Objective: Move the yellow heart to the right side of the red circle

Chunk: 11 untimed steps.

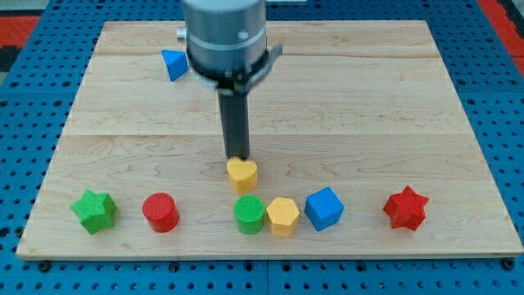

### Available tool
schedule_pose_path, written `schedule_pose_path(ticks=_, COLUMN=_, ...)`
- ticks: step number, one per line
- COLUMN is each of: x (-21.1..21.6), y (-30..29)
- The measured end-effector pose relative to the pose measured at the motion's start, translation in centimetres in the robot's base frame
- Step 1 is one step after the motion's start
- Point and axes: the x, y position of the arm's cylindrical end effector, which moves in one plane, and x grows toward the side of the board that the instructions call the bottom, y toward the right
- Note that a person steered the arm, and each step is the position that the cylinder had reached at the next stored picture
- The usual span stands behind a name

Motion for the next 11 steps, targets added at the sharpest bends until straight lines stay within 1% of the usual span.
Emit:
schedule_pose_path(ticks=1, x=2.2, y=-2.9)
schedule_pose_path(ticks=2, x=-0.2, y=-0.4)
schedule_pose_path(ticks=3, x=-0.1, y=3.5)
schedule_pose_path(ticks=4, x=3.5, y=4.8)
schedule_pose_path(ticks=5, x=4.5, y=2.4)
schedule_pose_path(ticks=7, x=1.7, y=1.8)
schedule_pose_path(ticks=8, x=2.5, y=-0.4)
schedule_pose_path(ticks=9, x=3.7, y=-0.6)
schedule_pose_path(ticks=10, x=1.9, y=-0.6)
schedule_pose_path(ticks=11, x=2.2, y=-1.3)
